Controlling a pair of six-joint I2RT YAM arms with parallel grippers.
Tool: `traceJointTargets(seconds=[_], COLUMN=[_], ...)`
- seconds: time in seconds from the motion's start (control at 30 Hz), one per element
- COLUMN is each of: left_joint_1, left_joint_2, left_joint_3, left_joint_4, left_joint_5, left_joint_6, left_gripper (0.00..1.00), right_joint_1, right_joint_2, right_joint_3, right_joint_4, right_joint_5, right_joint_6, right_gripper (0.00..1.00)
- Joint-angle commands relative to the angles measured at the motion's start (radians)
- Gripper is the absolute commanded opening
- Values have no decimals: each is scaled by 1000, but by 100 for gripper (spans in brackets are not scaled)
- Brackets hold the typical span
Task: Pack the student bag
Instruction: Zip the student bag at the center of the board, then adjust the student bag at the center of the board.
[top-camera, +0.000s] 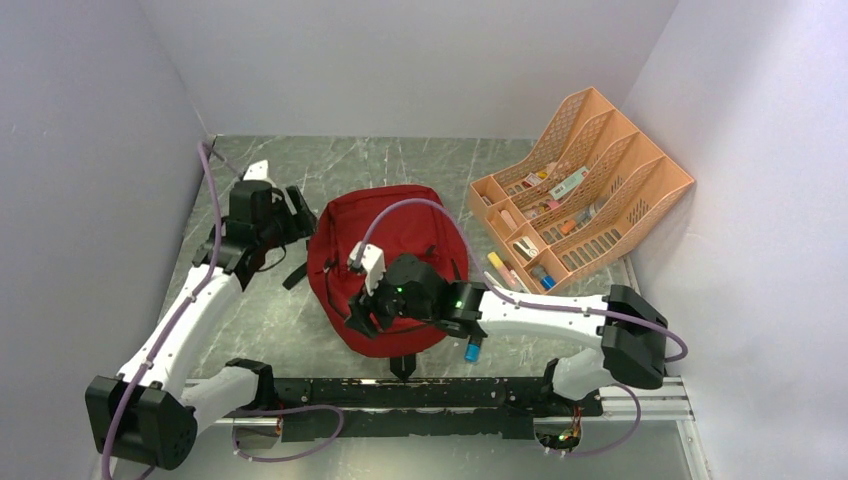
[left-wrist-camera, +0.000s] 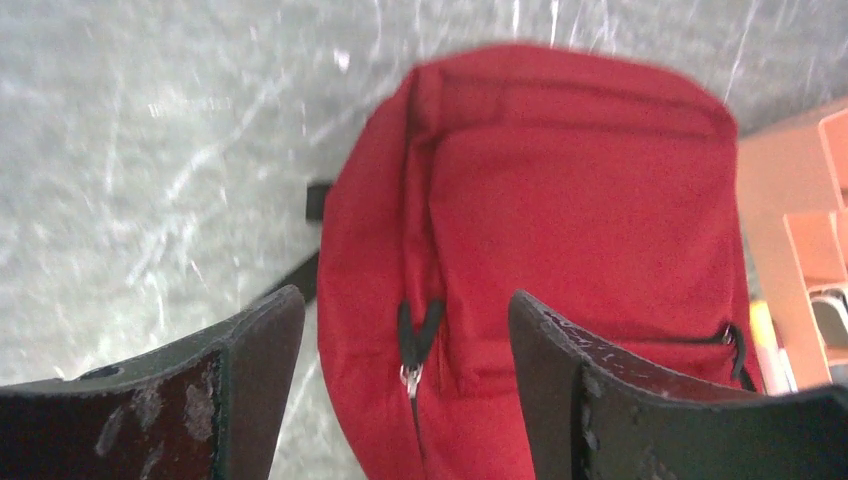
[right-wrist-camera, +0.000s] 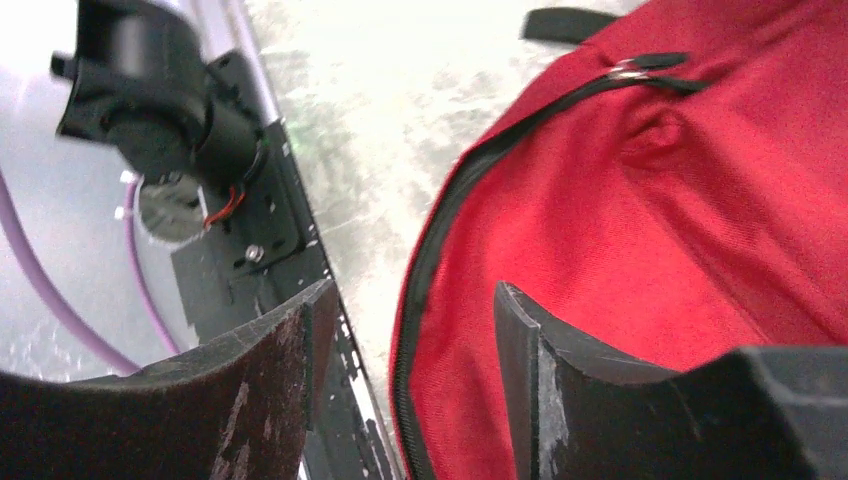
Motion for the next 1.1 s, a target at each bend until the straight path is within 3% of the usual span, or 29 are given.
traceJointTargets(seconds=[0.0,0.17,0.23,0.37,0.43,0.63,0.77,0.87,1.07], left_joint_1=[5,-6,-31,-145,-214,-421,-472,-473,-472], left_joint_2=[-64,-143,-153,-147,-146,-142,-131,-99,19], left_joint_3=[-108,-224,-242,-241,-240,-269,-328,-356,-318], left_joint_4=[-70,-56,-59,-114,-164,-246,-213,-153,-69], left_joint_5=[101,156,169,116,50,-52,-50,-34,-31], left_joint_6=[-114,-211,-236,-293,-350,-532,-566,-532,-464], left_gripper=[79,86,94,96,94,92,90,84,51], right_joint_1=[-12,-97,-201,-486,-555,-619,-624,-624,-618], right_joint_2=[-76,-163,-200,-259,-266,-239,-207,-168,-102], right_joint_3=[50,33,26,-4,-21,-76,-110,-131,-186], right_joint_4=[-102,-260,-328,-437,-463,-478,-459,-450,-384], right_joint_5=[278,488,474,379,356,272,228,199,92], right_joint_6=[112,203,229,290,301,327,326,305,293], right_gripper=[62,65,66,66,66,68,68,64,48])
